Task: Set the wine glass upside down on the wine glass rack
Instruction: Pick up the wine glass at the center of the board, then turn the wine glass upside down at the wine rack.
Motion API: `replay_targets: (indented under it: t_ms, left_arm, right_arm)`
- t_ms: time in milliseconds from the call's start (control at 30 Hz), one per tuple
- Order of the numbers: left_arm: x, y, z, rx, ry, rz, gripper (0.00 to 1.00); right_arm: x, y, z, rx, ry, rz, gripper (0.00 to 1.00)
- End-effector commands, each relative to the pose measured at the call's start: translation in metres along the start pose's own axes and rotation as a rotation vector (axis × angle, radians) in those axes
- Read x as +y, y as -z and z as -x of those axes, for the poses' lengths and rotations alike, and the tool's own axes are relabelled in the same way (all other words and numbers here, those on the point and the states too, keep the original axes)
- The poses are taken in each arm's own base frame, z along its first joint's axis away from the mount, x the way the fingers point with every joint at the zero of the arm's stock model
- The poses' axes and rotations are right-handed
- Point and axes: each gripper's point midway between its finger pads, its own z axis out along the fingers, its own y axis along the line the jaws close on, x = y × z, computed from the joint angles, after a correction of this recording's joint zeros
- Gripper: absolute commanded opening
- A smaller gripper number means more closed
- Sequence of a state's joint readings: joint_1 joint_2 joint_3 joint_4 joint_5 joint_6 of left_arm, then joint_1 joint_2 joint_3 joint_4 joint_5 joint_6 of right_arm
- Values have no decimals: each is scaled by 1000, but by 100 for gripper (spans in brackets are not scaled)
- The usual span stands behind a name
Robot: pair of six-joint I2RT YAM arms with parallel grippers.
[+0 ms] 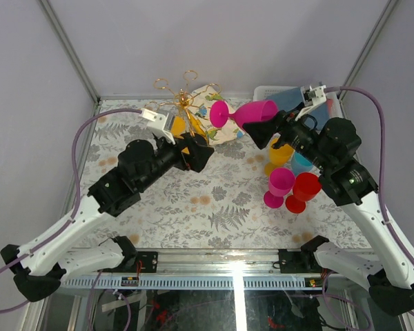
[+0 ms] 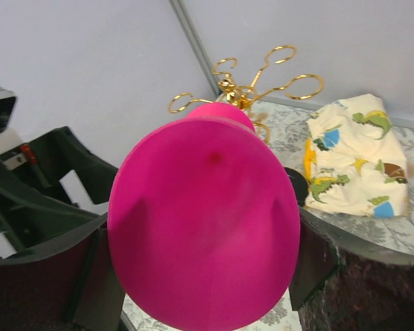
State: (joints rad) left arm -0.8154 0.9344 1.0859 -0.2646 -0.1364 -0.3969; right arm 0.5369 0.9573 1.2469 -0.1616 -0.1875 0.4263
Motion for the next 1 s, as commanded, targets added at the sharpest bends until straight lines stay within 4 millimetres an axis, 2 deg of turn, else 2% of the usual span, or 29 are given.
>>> replay_targets:
  t_ms: [0,200,367,567,967]
  left_arm:
    - [-18,-14,37,-128,-51,-14,88]
    - [-14,-21,49,-178,-75,43,80]
    - [-7,-25,55,-215,-77,85,69]
    - [-2,-30,59,-241,-95,119,61]
    - [0,-26,61,-255,-88,123,21]
  right_arm:
    - [34,-1,20,-66,-27,162,79]
    - [39,-3,14,-41,-46,197,79]
    - [42,-4,10,-26,-70,219,79]
    - [48,-3,6,-8,-88,257,79]
    - [52,-3,2,-5,-93,291,79]
